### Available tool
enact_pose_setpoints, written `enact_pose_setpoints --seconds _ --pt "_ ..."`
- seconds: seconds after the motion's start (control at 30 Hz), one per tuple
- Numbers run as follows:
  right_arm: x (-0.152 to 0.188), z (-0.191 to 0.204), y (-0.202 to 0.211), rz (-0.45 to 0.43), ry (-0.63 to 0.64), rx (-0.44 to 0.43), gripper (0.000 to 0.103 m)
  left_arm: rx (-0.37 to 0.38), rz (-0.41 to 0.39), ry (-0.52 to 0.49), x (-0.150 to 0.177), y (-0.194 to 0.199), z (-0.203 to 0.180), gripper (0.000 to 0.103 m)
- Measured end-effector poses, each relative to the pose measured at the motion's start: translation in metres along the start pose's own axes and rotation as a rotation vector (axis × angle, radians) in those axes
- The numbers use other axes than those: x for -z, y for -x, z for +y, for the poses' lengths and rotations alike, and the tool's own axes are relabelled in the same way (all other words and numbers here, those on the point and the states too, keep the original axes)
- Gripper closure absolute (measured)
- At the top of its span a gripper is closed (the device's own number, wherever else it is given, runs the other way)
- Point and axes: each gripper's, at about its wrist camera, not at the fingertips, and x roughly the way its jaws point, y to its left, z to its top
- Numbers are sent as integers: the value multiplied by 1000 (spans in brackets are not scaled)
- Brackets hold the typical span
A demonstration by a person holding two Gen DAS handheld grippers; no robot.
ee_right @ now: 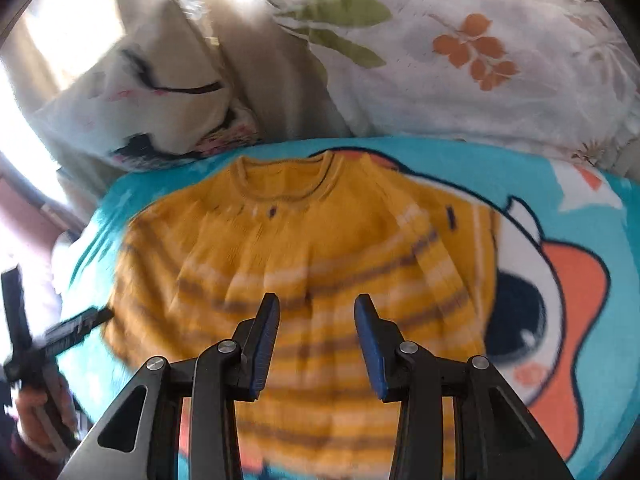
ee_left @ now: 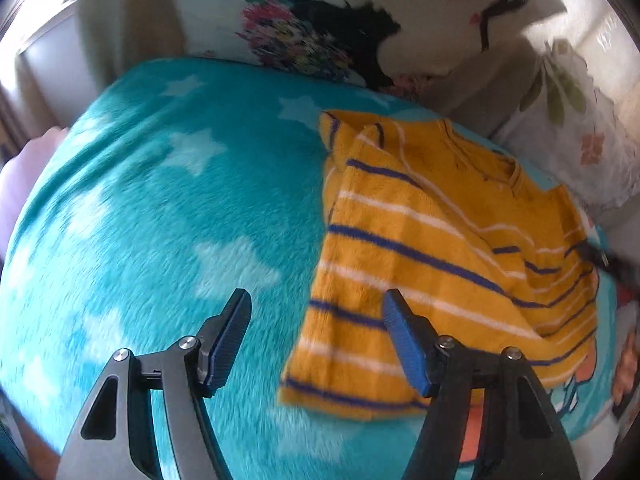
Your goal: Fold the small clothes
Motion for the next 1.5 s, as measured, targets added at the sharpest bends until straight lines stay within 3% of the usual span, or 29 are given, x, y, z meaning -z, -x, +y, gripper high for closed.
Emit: enact_pose_setpoints --seconds 0.03,0.1,0.2,0.33,0.5,0.67,0.7,0.87,1.07,1.23,1.37,1.5 --pt "-12 -2 -15 17 -10 34 61 -13 21 -25 -2 -6 0 50" --pt "-27 -8 -35 41 -29 102 61 21 60 -34 -3 -14 3 62" --pt "-46 -34 -63 95 -108 172 61 56 81 -18 -1 -14 12 61" --pt "-58 -44 -64 95 -194 175 61 100 109 35 4 -5 34 59" --pt "-58 -4 -36 38 -97 252 57 148 134 89 11 7 63 52" --pt "-47 69 -13 -27 31 179 45 27 49 17 10 39 64 49" --pt "-43 85 -12 -25 48 151 45 13 38 13 10 44 66 44" --pt "-24 160 -29 33 119 -3 45 -109 1 -2 14 60 78 41" --pt "-5 227 -66 113 210 -45 45 -240 -7 -14 25 66 99 39" --pt "-1 267 -99 146 278 -10 42 -270 9 12 31 64 118 38" --pt "5 284 -126 153 305 86 32 -272 20 34 35 63 129 36" --pt "14 294 -142 158 351 200 31 -259 28 62 38 63 139 36"
